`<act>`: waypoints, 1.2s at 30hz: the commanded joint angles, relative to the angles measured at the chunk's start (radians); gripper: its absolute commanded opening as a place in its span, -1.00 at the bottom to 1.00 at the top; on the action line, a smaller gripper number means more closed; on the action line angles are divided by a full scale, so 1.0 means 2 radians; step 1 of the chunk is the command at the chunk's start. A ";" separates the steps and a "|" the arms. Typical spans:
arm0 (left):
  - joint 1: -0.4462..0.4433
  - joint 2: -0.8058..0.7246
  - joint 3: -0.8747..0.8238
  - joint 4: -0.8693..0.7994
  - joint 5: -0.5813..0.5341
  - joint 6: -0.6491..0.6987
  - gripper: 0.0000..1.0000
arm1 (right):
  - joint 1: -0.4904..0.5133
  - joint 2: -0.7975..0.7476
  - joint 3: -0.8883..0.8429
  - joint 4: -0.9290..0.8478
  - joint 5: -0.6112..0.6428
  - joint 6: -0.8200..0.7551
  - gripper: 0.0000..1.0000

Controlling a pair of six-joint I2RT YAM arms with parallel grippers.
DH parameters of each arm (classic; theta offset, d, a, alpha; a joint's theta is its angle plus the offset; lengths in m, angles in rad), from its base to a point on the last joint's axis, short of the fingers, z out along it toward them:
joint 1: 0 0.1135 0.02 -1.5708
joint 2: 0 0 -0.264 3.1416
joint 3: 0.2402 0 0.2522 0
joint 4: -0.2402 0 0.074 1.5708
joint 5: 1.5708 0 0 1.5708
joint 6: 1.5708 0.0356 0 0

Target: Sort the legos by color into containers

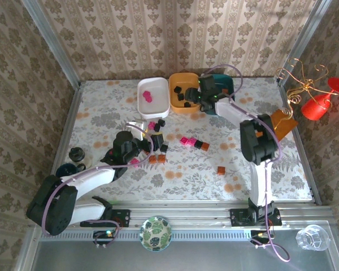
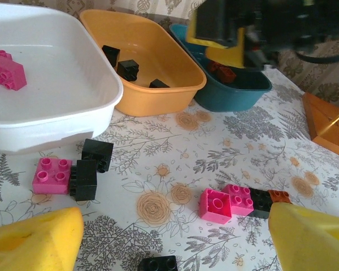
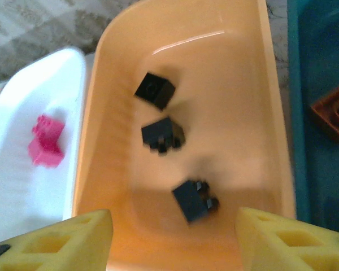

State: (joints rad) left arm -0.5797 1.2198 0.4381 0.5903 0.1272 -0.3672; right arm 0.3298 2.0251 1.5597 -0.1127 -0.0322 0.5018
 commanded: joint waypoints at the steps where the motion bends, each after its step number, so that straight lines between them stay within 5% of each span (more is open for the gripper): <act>1: 0.003 0.010 0.011 -0.007 0.013 -0.009 0.73 | 0.008 -0.096 -0.091 0.011 -0.023 -0.027 0.27; 9: 0.004 0.039 0.029 -0.025 0.023 -0.021 0.72 | 0.067 -0.285 -0.301 -0.087 0.089 -0.066 0.39; 18: 0.004 0.057 0.031 -0.018 0.027 -0.026 0.72 | 0.112 -0.373 -0.394 -0.243 0.194 0.011 0.43; 25: 0.004 0.055 0.031 -0.017 0.031 -0.028 0.71 | 0.112 -0.365 -0.441 -0.250 0.153 0.067 0.42; 31: 0.004 0.051 0.030 -0.017 0.034 -0.029 0.71 | 0.115 -0.344 -0.463 -0.222 0.118 0.088 0.22; 36: 0.002 0.068 0.036 0.042 0.140 -0.015 0.71 | 0.123 -0.353 -0.470 -0.225 0.115 0.098 -0.02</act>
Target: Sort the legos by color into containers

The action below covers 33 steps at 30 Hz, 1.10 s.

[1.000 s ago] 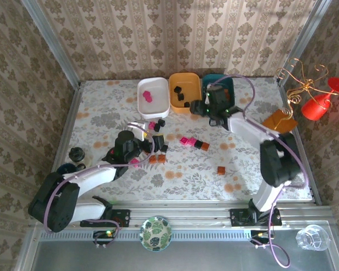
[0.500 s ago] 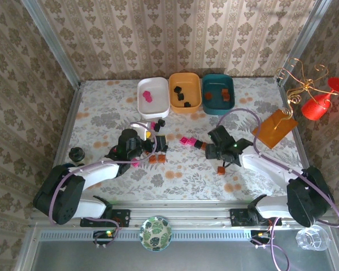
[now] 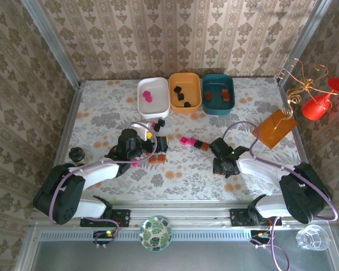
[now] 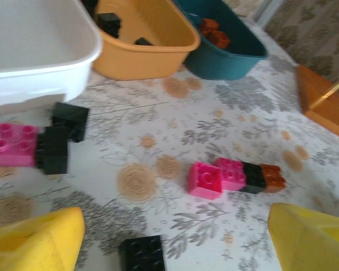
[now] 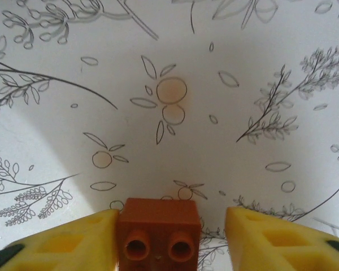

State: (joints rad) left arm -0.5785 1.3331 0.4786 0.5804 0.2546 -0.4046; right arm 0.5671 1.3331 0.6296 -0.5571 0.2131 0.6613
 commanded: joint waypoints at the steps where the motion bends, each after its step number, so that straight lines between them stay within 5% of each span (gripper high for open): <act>1: 0.000 0.020 0.019 0.059 0.100 0.004 0.71 | 0.006 -0.006 -0.006 -0.004 -0.008 0.019 -0.04; 9: -0.008 0.082 0.037 0.122 0.191 -0.020 0.69 | 0.005 -0.003 -0.002 -0.005 -0.015 0.013 -0.25; 22: -0.035 0.091 0.079 0.036 0.221 0.027 0.67 | -0.076 -0.050 0.086 0.067 -0.027 -0.033 -0.45; 33: -0.037 0.073 0.075 0.011 0.174 0.034 0.67 | -0.165 0.184 0.333 0.154 0.004 -0.078 -0.44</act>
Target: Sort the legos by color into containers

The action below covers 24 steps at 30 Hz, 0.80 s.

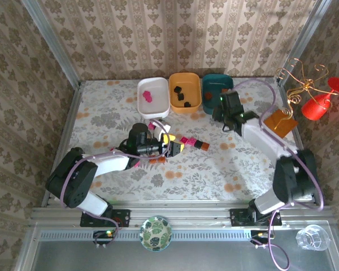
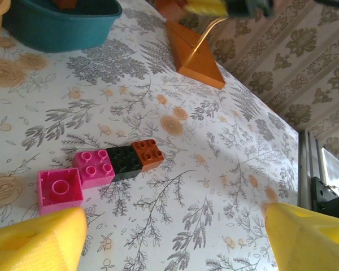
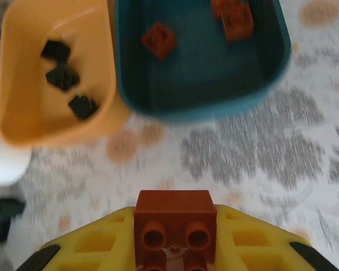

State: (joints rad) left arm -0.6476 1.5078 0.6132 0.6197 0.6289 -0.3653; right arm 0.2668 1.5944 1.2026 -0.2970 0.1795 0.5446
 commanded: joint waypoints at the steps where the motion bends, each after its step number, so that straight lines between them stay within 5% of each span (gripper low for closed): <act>1: -0.002 -0.016 0.007 -0.009 -0.015 0.014 0.67 | -0.020 0.084 0.076 0.024 0.023 -0.021 -0.43; 6: -0.002 -0.023 0.005 -0.012 -0.028 0.015 0.67 | -0.040 0.227 0.228 -0.004 0.023 -0.012 -0.34; 12: -0.002 -0.043 0.001 -0.058 -0.108 0.021 0.68 | -0.042 0.328 0.379 -0.061 0.037 -0.041 0.08; 16: 0.006 -0.066 -0.002 -0.097 -0.165 0.026 0.70 | -0.011 0.264 0.314 -0.041 0.072 -0.096 0.32; 24: 0.024 -0.098 -0.023 -0.092 -0.191 0.015 0.71 | 0.088 0.040 0.004 -0.028 0.107 -0.103 0.39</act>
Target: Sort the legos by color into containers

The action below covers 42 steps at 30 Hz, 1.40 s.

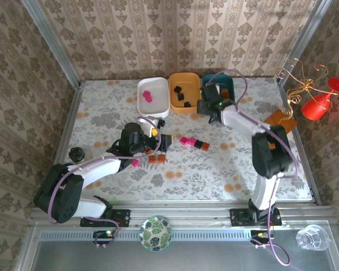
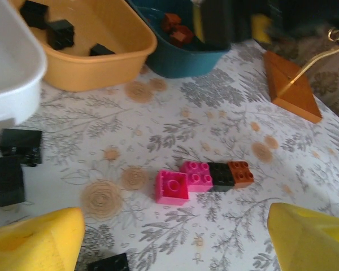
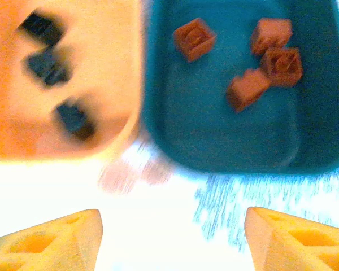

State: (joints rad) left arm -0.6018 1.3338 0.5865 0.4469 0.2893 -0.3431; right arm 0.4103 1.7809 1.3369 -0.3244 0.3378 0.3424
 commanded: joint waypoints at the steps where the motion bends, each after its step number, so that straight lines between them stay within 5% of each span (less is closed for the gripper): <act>1: 0.001 -0.011 -0.010 -0.004 -0.021 0.003 0.71 | 0.025 -0.075 -0.098 -0.019 0.021 0.010 0.39; 6: 0.002 0.000 -0.009 0.003 -0.015 -0.005 0.71 | 0.060 -0.152 -0.214 -0.024 -0.006 0.054 0.41; 11: 0.001 0.006 -0.009 0.008 -0.008 -0.010 0.71 | 0.082 -0.140 -0.255 -0.009 0.001 0.063 0.43; 32: 0.002 0.006 -0.009 0.005 -0.012 -0.006 0.71 | 0.068 -0.047 -0.242 0.099 -0.021 0.076 0.42; 42: 0.003 0.006 -0.009 0.004 -0.014 -0.005 0.71 | 0.029 -0.038 -0.245 0.094 -0.026 0.087 0.24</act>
State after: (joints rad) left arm -0.6003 1.3437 0.5793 0.4484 0.2646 -0.3447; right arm 0.4808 1.7020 0.8429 -0.1303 0.2916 0.4862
